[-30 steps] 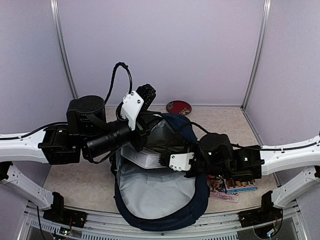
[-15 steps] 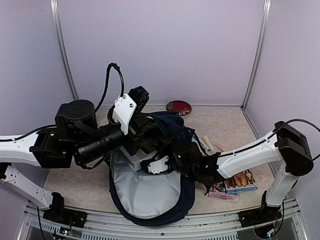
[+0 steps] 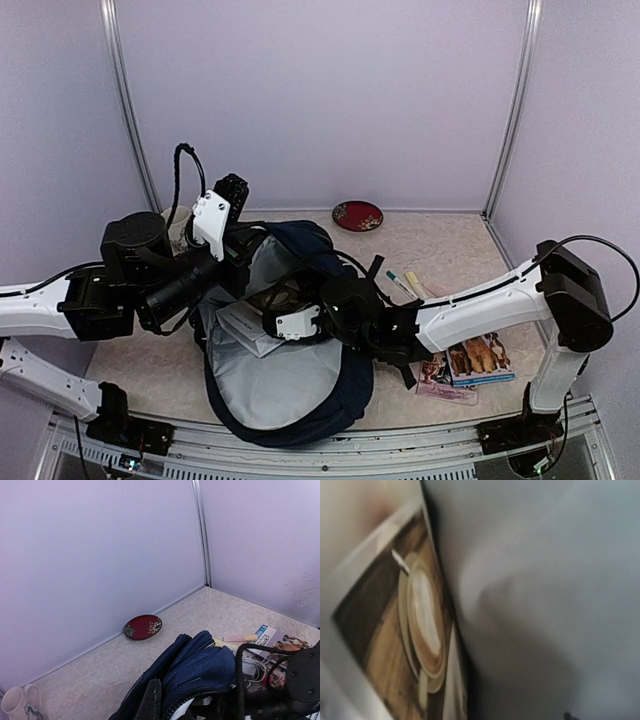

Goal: Pack the student bag
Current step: Place the book in the largest pocket of the bag, then move the book to the center of the board.

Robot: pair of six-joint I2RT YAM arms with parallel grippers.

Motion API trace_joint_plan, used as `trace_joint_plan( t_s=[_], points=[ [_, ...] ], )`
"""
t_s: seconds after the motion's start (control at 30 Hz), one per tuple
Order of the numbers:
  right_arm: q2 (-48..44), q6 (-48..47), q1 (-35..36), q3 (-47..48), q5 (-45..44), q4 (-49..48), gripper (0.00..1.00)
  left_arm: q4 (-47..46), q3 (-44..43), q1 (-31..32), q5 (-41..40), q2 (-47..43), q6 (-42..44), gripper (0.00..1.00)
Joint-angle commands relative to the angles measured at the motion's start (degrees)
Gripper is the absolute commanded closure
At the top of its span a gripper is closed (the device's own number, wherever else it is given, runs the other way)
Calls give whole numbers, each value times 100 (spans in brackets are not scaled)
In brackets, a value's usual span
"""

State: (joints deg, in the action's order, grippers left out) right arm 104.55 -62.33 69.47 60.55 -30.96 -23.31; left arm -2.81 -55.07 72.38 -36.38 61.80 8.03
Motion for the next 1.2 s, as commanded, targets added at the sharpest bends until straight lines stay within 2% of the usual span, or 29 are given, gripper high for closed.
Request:
trace_joint_plan(
  t_s=[0.0, 0.13, 0.23, 0.3, 0.4, 0.53, 0.6, 0.7, 0.83, 1.0, 1.17],
  points=[
    [-971, 833, 345, -389, 726, 421, 30, -946, 216, -401, -16, -394, -414, 100],
    [-1979, 1673, 427, -826, 2119, 856, 30, -1045, 334, -458, -60, -318, -353, 100],
    [-2533, 2305, 419, -1150, 2845, 986, 31, -1045, 298, -467, 15, -267, -371, 100],
    [-2769, 2644, 410, -1320, 3089, 1029, 31, -1046, 287, -457, 95, -267, -450, 100],
    [-2966, 3117, 401, -1574, 2995, 1046, 32, -1097, 309, -386, 151, -265, -553, 100],
    [-3408, 3677, 307, -1874, 3190, 913, 32, -1159, 342, -293, -184, -290, -513, 100],
    [-3747, 3859, 219, -2024, 3593, 699, 32, -1177, 297, -321, -537, -367, -362, 100],
    [-4324, 4176, -29, -2080, 4762, 415, 32, -1185, 93, -506, -990, -500, 58, 100],
    [-4880, 4709, -225, -1667, 5619, 435, 31, -1537, -83, -700, -974, -486, 480, 100],
    [-4946, 5984, -828, -883, 4486, 1597, 29, -1841, -191, -717, -906, -183, 750, 100],
    [-4888, 8122, -2220, -321, 3209, 3865, 27, -2030, -347, -714, -714, 170, 905, 100]
  ],
)
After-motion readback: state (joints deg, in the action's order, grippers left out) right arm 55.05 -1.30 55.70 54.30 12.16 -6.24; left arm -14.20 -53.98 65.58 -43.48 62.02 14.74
